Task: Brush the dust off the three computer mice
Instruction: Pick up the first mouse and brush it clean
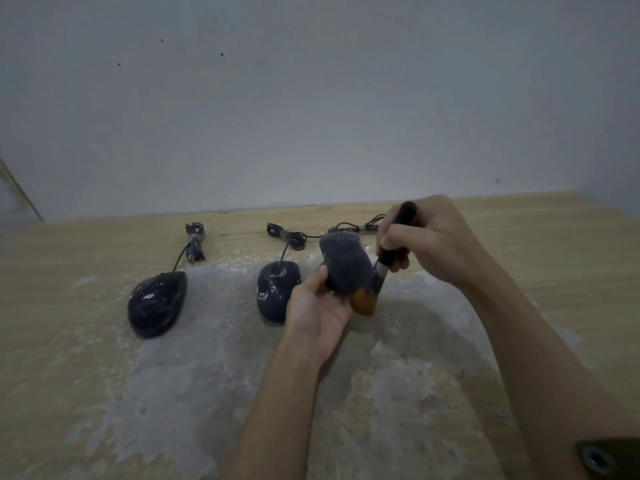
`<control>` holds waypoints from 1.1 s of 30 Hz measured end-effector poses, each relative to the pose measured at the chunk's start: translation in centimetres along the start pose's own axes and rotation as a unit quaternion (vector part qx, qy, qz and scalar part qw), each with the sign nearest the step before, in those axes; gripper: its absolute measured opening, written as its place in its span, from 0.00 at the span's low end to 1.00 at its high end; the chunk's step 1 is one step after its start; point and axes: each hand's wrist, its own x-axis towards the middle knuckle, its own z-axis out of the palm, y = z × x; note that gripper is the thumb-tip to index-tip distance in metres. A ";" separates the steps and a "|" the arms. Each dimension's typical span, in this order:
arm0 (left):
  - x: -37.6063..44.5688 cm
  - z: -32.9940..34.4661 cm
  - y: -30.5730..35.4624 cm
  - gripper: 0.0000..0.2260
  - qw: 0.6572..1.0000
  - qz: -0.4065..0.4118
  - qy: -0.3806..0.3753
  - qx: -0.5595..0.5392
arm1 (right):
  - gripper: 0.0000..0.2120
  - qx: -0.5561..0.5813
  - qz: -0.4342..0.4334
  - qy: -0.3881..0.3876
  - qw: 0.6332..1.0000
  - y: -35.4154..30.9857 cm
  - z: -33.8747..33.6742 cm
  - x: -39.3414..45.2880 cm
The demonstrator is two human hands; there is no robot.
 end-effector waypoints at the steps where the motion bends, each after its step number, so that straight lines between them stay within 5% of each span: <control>1: 0.0 0.0 -0.1 0.17 1.000 0.000 -0.001 0.006 | 0.06 -0.012 0.001 0.028 1.000 0.3 -0.1 0.0; 5: -0.1 0.2 0.0 0.17 1.000 -0.006 -0.008 0.024 | 0.08 0.017 -0.062 0.212 0.975 0.6 -0.6 0.3; 9: -0.4 0.3 0.0 0.17 0.999 -0.011 -0.025 0.045 | 0.08 0.171 -0.031 0.180 0.968 0.5 -1.2 0.2; 15: -0.6 0.6 0.0 0.16 0.998 -0.007 -0.037 0.049 | 0.10 0.129 -0.022 0.274 0.953 1.1 -1.7 0.3; 19: -0.8 0.8 0.1 0.16 0.998 -0.005 -0.035 0.056 | 0.10 0.212 0.031 0.180 0.960 0.6 -1.5 0.1; 21: -0.8 1.0 0.0 0.13 0.998 0.009 -0.020 0.059 | 0.06 0.166 0.049 0.120 0.978 0.7 -1.3 0.0; 24: -0.7 1.1 -0.1 0.08 0.998 0.029 0.005 0.051 | 0.11 -0.032 0.025 0.181 0.983 1.5 -1.1 0.2; 26: -0.8 1.1 0.0 0.10 0.999 0.033 0.009 0.038 | 0.11 -0.026 -0.013 0.226 0.974 1.0 -1.2 0.3; 29: -0.7 1.1 0.2 0.15 0.999 0.034 0.003 0.035 | 0.07 0.083 0.002 0.141 0.987 0.5 -1.3 0.2; 33: -0.8 1.1 0.0 0.16 0.999 0.034 0.006 0.030 | 0.07 0.000 -0.031 0.191 0.981 0.7 -0.7 0.2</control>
